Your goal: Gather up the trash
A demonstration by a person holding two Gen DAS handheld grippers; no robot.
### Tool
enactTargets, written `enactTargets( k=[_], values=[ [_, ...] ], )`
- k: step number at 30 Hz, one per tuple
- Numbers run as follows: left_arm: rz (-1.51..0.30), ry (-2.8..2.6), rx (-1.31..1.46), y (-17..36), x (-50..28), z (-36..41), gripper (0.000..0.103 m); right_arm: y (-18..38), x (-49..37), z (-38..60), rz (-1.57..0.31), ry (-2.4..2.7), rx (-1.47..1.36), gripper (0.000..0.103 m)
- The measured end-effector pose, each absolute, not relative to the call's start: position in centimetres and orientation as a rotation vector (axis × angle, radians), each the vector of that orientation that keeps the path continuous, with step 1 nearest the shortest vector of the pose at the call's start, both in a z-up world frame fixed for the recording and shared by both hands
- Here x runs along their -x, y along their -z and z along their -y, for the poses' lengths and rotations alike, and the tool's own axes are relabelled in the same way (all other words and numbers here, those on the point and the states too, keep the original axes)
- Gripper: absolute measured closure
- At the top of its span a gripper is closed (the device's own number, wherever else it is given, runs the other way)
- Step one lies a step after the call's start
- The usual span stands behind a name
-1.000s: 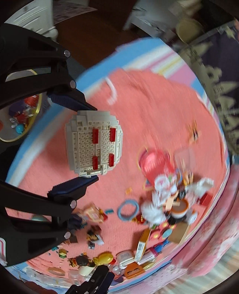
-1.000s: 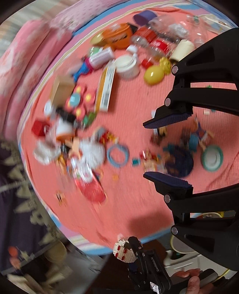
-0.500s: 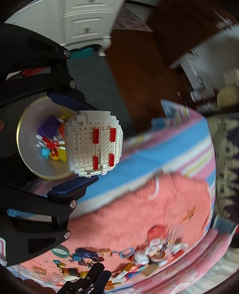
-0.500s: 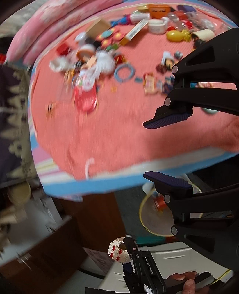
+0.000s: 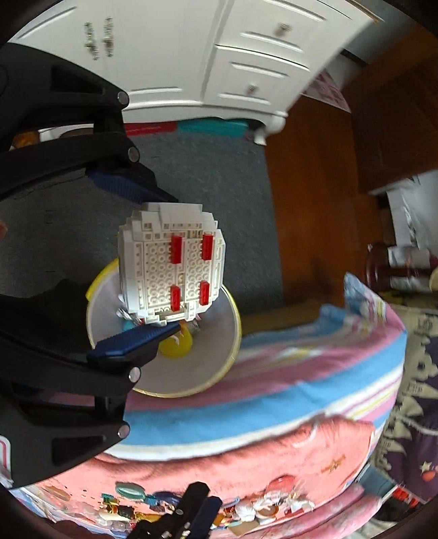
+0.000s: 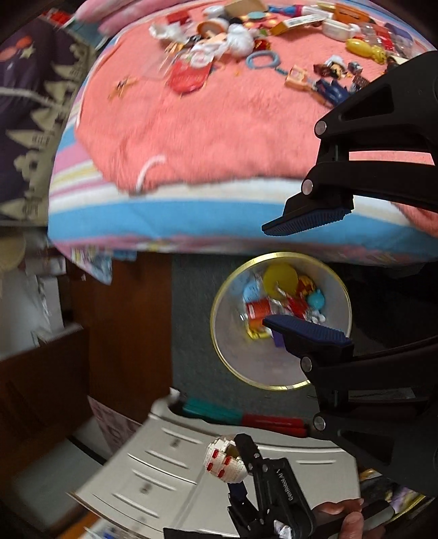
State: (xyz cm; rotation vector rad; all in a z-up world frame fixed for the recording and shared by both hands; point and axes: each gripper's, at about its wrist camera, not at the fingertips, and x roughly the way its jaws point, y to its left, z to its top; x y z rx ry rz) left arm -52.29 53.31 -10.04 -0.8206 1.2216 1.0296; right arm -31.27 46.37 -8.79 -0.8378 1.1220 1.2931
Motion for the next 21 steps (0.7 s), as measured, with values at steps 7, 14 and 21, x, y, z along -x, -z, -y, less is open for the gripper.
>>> enactTargets(
  k=[7, 14, 21],
  values=[
    [-1.239, -1.044, 0.877, 11.3, 55.0, -51.6, 0.039, 9.8, 34.0, -46.4, -1.113, -1.351, 0.905, 0.056],
    [-1.257, -1.015, 0.847, 11.4, 54.6, -50.7, 0.039, 11.0, 34.7, -46.5, -1.153, -1.368, 0.93, 0.055],
    [-1.226, -1.009, 0.834, 10.7, 55.0, -50.4, 0.029, 11.3, 36.2, -46.6, -1.158, -1.398, 0.972, 0.054]
  ],
)
